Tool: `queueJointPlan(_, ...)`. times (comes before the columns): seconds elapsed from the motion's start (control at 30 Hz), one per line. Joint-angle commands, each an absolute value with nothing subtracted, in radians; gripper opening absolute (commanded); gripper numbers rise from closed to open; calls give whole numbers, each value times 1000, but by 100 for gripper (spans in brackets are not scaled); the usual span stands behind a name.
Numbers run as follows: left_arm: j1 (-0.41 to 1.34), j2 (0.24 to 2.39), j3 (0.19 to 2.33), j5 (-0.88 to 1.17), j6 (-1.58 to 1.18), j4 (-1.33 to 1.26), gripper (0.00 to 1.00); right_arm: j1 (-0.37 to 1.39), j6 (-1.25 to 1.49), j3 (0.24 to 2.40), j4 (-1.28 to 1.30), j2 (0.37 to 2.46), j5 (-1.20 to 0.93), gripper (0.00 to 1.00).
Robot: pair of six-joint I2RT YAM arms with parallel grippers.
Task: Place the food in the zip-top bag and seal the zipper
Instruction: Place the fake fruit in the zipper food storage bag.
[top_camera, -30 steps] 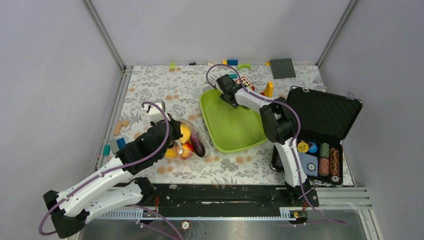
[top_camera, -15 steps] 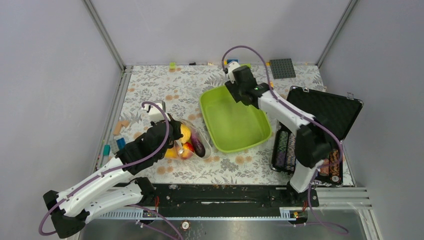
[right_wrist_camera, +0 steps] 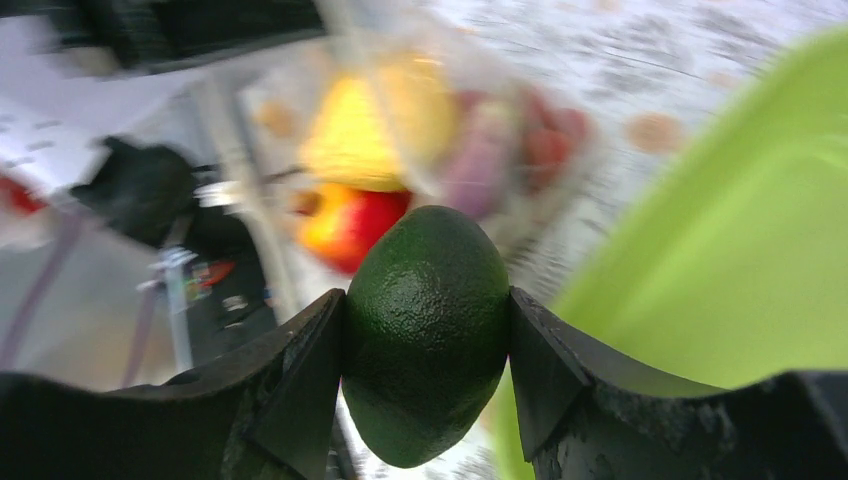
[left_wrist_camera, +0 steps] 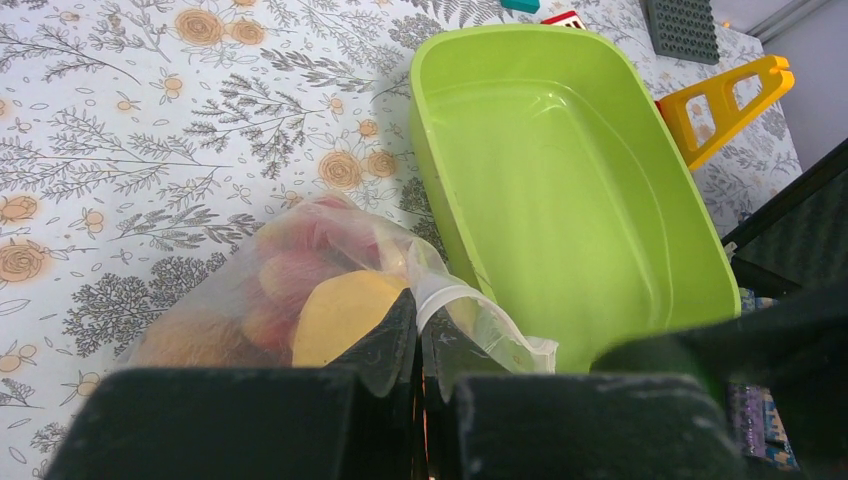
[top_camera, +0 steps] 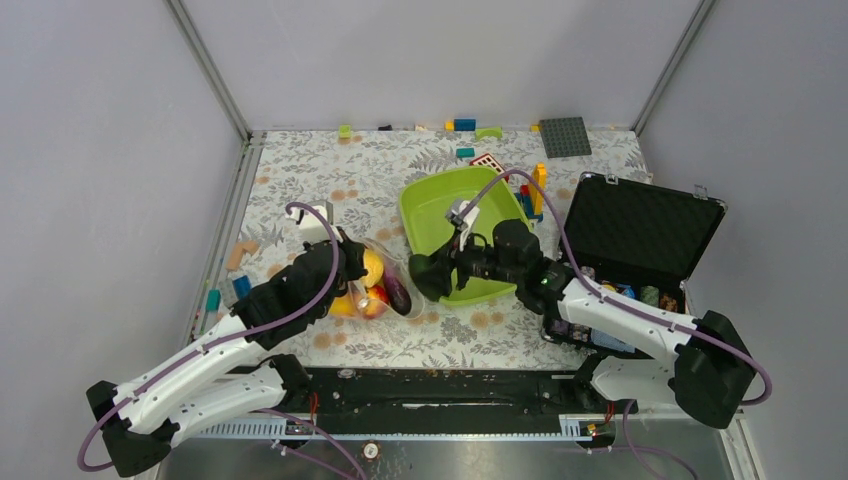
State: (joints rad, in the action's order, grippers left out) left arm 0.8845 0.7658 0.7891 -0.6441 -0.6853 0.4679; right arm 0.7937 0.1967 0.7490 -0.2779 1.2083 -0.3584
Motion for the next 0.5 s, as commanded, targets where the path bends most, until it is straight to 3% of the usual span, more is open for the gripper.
queueJointPlan(0.0,887,763,790,-612,-672,375,0,875,296,741,-602,1166,-569,39)
queueJointPlan(0.23,887,762,796,-580,-667,376,0,952,259,845,-548,1300,-527,37)
queueJointPlan(0.47,887,742,790,-571,-662,370,0,1010,132,920,-378,1386,-278,37)
